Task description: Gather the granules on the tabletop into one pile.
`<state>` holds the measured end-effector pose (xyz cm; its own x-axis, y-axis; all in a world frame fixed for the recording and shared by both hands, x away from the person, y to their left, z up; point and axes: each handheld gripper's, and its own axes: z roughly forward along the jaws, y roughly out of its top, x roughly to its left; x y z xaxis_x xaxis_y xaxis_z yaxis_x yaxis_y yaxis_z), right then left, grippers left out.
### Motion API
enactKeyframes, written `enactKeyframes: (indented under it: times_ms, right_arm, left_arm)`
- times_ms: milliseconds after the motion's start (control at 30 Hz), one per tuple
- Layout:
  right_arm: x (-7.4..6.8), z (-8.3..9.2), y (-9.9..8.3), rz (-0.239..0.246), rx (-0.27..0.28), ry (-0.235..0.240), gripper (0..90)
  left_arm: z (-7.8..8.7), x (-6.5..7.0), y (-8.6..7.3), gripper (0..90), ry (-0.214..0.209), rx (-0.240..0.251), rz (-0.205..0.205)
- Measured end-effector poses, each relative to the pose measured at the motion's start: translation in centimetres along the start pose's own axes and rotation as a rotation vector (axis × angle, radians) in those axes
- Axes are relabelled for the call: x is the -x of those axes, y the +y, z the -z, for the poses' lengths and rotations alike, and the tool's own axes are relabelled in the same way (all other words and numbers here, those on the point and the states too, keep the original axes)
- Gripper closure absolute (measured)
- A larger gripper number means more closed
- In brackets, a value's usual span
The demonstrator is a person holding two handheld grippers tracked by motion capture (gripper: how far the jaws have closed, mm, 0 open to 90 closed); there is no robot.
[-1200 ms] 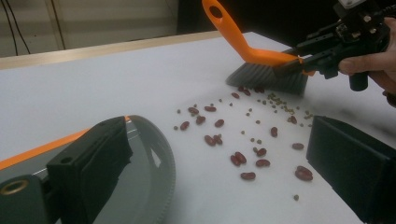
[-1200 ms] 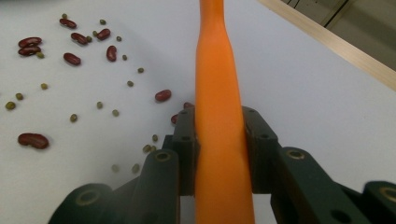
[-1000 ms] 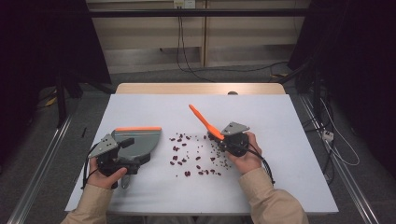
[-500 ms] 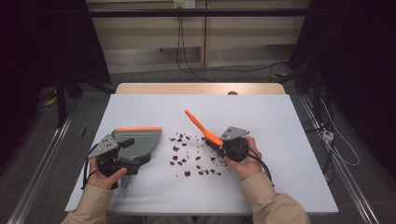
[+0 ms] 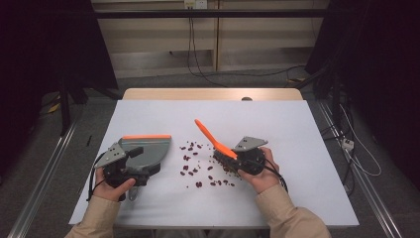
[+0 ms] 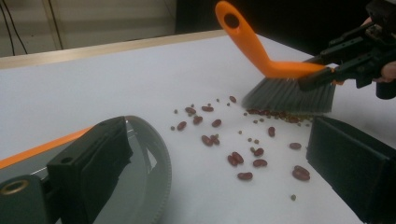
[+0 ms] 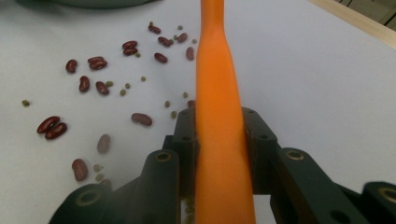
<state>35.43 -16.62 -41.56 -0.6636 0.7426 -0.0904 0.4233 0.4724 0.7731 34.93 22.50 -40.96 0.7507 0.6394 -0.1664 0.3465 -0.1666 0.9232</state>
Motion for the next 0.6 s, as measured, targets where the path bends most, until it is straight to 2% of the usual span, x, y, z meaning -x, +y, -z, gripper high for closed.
enactKeyframes:
  times_ms: [100, 233, 400, 600]
  right_arm:
    - [1.0, 0.2, 0.7, -0.025, 0.038, -0.002, 71.2]
    - [2.5, -0.3, 2.0, -0.022, 0.073, -0.022, 71.2]
    - [4.0, -2.7, 2.6, -0.012, 0.070, -0.011, 71.2]
    - [4.8, -5.2, 3.1, 0.005, 0.078, -0.006, 71.2]
  left_arm:
    - [0.0, 0.0, 0.0, 5.8, 0.000, 0.002, 0.004]
    - [0.0, -0.2, 0.0, 5.9, 0.001, -0.001, 0.007]
    - [-0.1, -0.1, 0.0, 5.9, 0.003, -0.002, 0.011]
    - [0.0, 0.0, 0.0, 5.9, 0.009, -0.004, 0.010]
